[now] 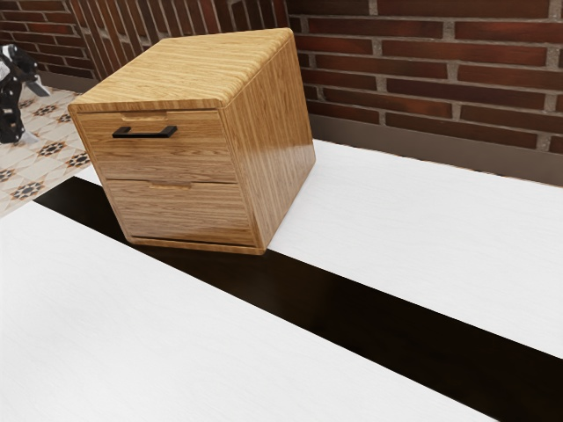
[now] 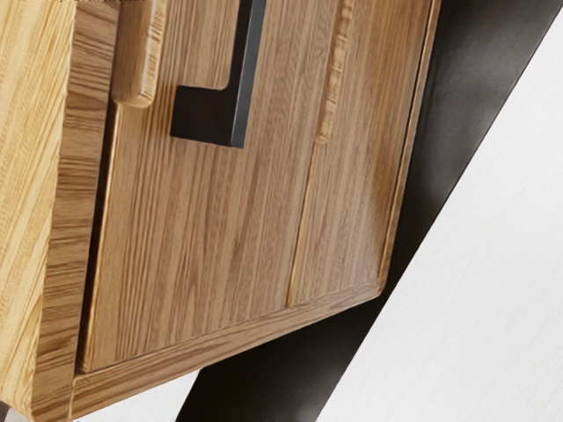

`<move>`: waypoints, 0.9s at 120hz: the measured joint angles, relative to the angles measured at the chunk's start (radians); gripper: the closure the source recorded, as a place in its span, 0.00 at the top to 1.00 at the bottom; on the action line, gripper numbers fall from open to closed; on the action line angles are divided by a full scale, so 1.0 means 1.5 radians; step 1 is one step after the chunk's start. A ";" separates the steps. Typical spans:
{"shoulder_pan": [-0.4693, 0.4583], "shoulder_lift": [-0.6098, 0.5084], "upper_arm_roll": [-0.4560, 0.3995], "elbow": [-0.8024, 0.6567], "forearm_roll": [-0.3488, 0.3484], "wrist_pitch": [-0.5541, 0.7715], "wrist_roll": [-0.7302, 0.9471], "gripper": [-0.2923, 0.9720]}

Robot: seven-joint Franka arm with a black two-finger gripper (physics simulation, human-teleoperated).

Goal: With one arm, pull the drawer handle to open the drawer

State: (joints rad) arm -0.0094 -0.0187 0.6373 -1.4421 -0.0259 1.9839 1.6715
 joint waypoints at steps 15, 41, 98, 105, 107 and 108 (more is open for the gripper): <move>0.003 0.013 0.000 0.000 -0.004 0.019 -0.003 0.77; 0.000 0.018 -0.001 -0.002 -0.010 0.034 -0.006 0.77; -0.005 0.038 -0.001 -0.017 -0.014 0.046 -0.012 0.77; -0.003 0.042 -0.001 -0.015 -0.016 0.047 -0.012 0.77; -0.002 0.045 -0.001 -0.015 -0.018 0.047 -0.012 0.77; -0.001 0.046 -0.001 -0.015 -0.019 0.048 -0.012 0.77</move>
State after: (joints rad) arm -0.0116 0.0501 0.6366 -1.4640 -0.0538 2.0552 1.6534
